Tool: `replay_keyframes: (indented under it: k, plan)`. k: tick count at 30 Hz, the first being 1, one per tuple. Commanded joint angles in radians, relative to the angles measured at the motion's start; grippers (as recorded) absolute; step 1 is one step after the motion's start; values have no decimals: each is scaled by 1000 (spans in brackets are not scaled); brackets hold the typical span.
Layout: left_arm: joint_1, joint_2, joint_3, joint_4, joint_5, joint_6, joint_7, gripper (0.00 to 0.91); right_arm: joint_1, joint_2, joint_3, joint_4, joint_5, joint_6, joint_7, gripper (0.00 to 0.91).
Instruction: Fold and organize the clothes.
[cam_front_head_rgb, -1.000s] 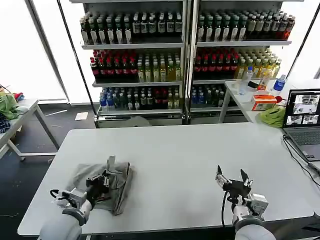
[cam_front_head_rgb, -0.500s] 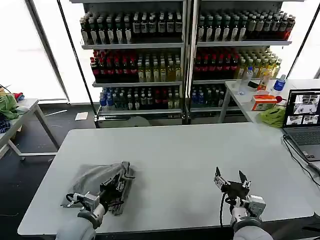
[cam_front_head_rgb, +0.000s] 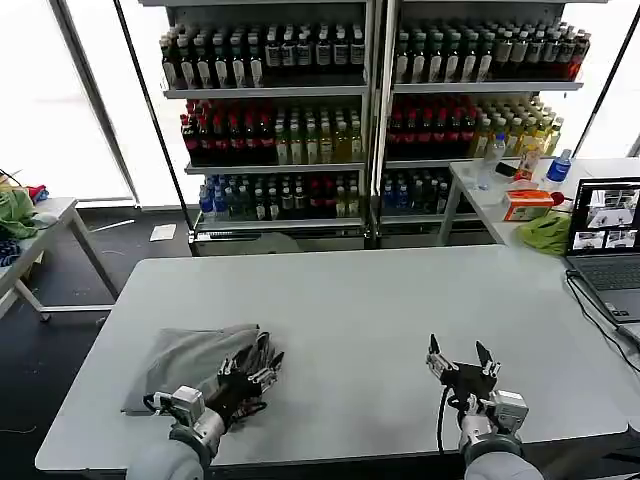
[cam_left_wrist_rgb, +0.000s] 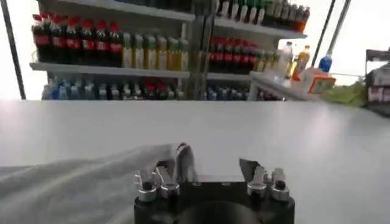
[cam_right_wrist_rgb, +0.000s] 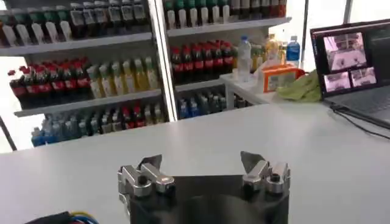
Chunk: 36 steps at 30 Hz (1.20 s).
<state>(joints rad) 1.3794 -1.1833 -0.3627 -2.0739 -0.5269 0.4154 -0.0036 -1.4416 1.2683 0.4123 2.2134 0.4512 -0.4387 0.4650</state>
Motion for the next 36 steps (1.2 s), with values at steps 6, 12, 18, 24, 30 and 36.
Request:
replay_keyframes:
  k: [6,12,18,24,30,36]
  plan:
    - [-20,118,-225,-85,-191,-5,-43,907,26,-18,-16,3,4,-4,-3,907]
    - [-47,184,-317,40,-196,-9,-40,907,28,-24,-16,1,7,-3,-4,907]
    - [-33,192,-354,119,-189,-14,-33,907,28,-26,-15,4,11,-2,-4,907]
    - [-14,191,-375,175,-188,-26,-15,907,26,-27,-14,9,11,-3,-4,907]
    - [-1,173,-364,198,-171,-19,-9,907,22,-27,-13,14,11,-4,-3,907]
    - [24,168,-348,203,-160,2,8,907,11,-27,-9,22,12,-3,-3,907]
